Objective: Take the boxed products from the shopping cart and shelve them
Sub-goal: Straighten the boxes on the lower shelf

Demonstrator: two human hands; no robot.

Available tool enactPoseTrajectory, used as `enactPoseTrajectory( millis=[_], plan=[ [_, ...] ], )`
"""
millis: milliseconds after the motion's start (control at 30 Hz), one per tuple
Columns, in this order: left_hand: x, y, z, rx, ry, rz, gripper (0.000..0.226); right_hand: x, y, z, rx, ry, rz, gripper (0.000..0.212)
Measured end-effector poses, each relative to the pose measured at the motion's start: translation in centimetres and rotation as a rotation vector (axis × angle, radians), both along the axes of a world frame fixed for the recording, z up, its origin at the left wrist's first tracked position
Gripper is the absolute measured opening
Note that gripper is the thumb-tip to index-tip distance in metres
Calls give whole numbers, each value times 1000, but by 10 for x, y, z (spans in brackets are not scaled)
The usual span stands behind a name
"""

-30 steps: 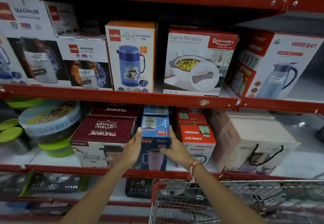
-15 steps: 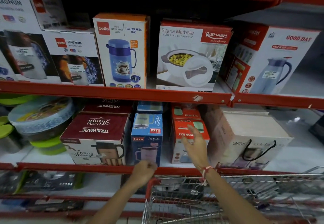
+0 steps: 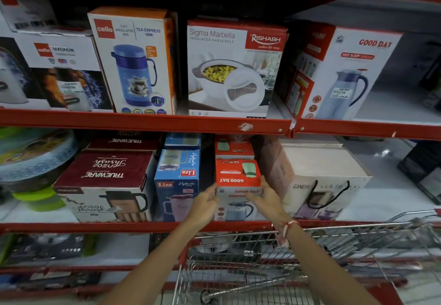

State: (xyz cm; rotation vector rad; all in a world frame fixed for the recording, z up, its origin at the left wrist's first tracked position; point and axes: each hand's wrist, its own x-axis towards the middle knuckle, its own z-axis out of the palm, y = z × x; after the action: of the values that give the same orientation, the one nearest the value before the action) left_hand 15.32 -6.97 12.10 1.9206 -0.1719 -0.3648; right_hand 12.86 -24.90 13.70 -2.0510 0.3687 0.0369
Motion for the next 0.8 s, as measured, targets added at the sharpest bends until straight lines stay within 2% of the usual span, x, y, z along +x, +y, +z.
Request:
enactPoseTrajectory(
  millis=[233,333,467,533,600,700,800],
  plan=[
    [-8,5,0,46,-16,-7,45,-12,0,3,-64,18,70,56],
    [-13,6,18,113,-85,15,47,-9,-1,17,-180,-36,69,59],
    [-7,16,68,177,-496,185,31,5,-2,65,-292,-391,-20,54],
    [5,25,102,72,-694,259,28,17,-2,98,-254,-586,-30,47],
    [23,33,136,-44,-835,326,33,33,-1,129,-191,-723,-50,50],
    [53,38,168,-80,-820,337,54,61,-3,159,-204,-745,-77,74],
    [75,34,181,28,-606,244,76,84,-4,166,-175,-572,-15,101]
  ],
)
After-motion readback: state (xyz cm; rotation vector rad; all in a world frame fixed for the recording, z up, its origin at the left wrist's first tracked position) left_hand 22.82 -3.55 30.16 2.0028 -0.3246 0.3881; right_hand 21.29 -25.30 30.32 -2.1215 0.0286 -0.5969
